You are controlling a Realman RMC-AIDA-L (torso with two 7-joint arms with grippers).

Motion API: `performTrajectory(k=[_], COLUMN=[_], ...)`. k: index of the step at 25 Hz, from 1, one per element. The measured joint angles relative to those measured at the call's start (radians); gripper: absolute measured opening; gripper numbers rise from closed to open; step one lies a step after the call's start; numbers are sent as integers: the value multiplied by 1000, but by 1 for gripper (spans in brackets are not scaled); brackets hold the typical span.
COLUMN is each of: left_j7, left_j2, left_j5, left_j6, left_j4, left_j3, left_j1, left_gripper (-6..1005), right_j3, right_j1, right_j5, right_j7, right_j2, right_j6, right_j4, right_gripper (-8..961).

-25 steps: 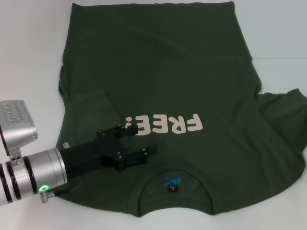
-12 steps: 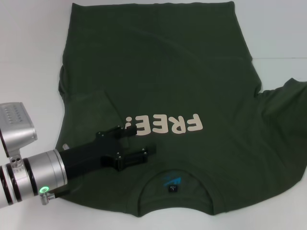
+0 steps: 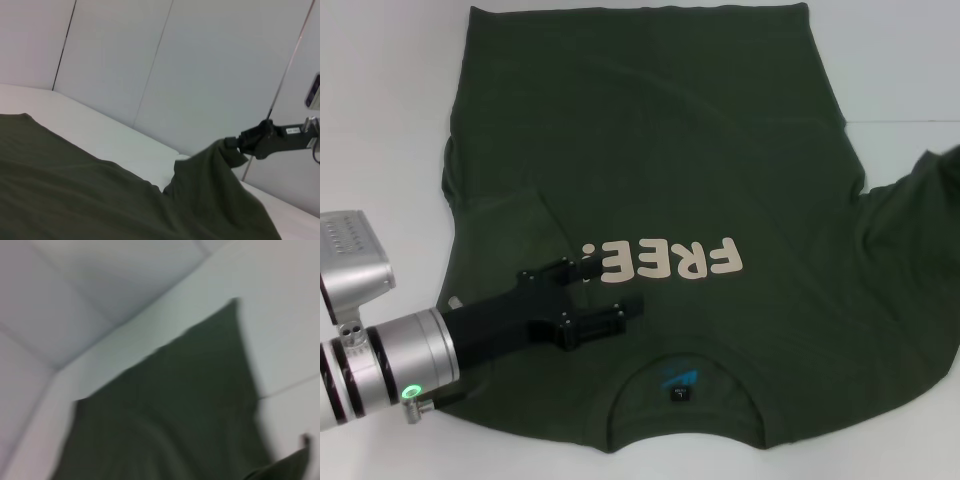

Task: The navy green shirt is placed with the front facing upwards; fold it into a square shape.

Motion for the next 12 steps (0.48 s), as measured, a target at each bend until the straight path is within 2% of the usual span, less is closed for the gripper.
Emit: performTrajectory(k=[3, 9, 12], left_j7=[0, -1, -8], left_j2=[0, 0, 0], left_j5=[0, 0, -1], left_j6=[-2, -7, -7], left_j4=[-1, -1, -1], left_j3=[0, 1, 1], left_j1=[-3, -5, -5], left_gripper=[859, 859, 859], right_j3=[-12, -111, -131], right_j1=[41, 151, 168], right_j5=[21, 25, 25], right_j7=[-18, -29, -56], right_j2=[15, 86, 111], right_j6=[-65, -73, -77], right_j4=[9, 36, 30], right_gripper=[74, 95, 105])
